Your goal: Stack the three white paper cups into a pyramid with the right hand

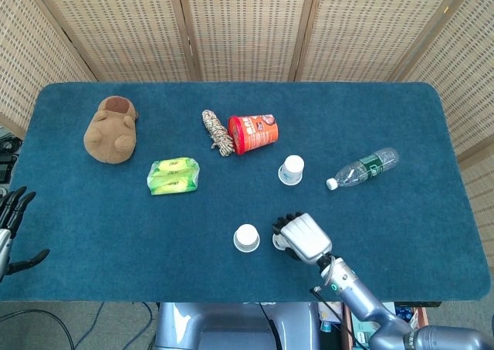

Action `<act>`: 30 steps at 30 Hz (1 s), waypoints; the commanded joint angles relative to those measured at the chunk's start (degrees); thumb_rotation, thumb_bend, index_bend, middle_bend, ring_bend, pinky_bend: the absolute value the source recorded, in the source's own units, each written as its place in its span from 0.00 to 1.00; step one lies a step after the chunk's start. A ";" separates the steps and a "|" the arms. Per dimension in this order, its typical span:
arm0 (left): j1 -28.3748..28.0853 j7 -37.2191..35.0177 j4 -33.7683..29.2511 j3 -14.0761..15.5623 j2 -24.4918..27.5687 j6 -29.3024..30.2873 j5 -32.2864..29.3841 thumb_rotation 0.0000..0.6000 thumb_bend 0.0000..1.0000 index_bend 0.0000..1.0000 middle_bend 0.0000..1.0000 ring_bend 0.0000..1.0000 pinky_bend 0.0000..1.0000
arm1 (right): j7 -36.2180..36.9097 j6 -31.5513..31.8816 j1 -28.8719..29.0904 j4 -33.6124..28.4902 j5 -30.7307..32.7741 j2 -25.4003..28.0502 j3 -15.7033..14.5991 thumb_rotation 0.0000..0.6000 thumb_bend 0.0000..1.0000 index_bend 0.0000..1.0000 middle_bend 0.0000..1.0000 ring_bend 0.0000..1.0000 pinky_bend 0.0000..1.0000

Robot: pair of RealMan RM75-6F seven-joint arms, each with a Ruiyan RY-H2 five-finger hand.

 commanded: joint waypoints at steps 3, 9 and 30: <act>0.07 -0.16 0.05 -0.04 0.08 0.11 -0.10 1.00 0.18 0.00 0.00 0.00 0.00 | -3.18 -0.07 0.56 -0.16 2.19 -1.52 0.78 1.00 0.46 0.46 0.51 0.44 0.53; 0.01 -0.24 0.01 0.04 0.16 -0.09 -0.06 1.00 0.18 0.00 0.00 0.00 0.00 | -6.12 0.61 0.78 -0.61 3.76 -3.15 1.10 1.00 0.46 0.46 0.51 0.44 0.53; 0.15 -0.76 -0.07 0.11 0.55 0.01 -0.06 1.00 0.18 0.00 0.00 0.00 0.00 | -10.20 0.80 1.57 -5.58 7.94 -3.66 0.94 1.00 0.20 0.06 0.00 0.25 0.35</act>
